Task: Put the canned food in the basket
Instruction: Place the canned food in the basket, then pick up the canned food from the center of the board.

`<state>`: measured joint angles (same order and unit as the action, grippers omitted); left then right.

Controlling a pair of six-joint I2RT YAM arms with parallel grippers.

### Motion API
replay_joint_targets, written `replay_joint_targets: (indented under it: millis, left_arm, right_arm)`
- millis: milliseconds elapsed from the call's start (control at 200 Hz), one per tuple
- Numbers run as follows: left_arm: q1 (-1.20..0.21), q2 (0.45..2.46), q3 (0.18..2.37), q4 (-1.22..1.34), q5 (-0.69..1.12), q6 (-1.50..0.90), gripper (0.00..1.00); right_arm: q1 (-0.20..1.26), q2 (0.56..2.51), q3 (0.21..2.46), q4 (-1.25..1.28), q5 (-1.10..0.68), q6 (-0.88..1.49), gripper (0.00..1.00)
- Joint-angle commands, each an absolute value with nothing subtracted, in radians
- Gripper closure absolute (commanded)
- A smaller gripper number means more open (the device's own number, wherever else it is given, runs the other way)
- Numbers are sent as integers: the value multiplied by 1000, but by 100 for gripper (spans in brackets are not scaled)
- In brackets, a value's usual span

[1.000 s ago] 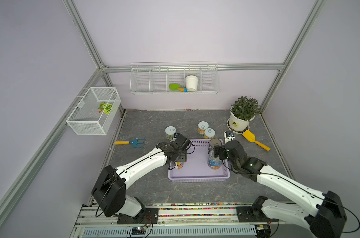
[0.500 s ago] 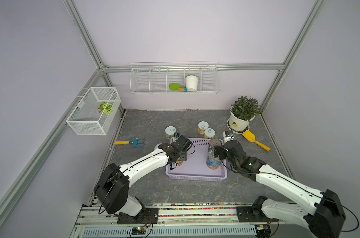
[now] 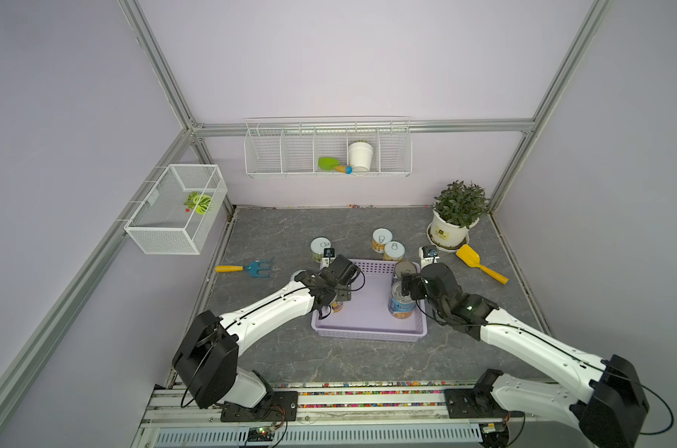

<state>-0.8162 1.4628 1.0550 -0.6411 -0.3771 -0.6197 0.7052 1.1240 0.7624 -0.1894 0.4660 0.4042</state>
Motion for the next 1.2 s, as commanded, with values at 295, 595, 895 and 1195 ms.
replay_joint_targets:
  millis: [295,595,895,1195]
  left_arm:
    - [-813,1260,972,-586,-418,-605,14]
    - [-808,1048,835,-539,-528,-623,1]
    - [-658,807,737,-458,-531,-593,0]
    - [-355,1031,1021,-366,-183,-544,0]
  right_arm:
    - [691,1114,810,-182,441,429,2]
    - [669,1121,843,-169,427,457,2]
    - [580,1205,981,-196,365,460,1]
    - [427,1342,1202,-298,237,449,2]
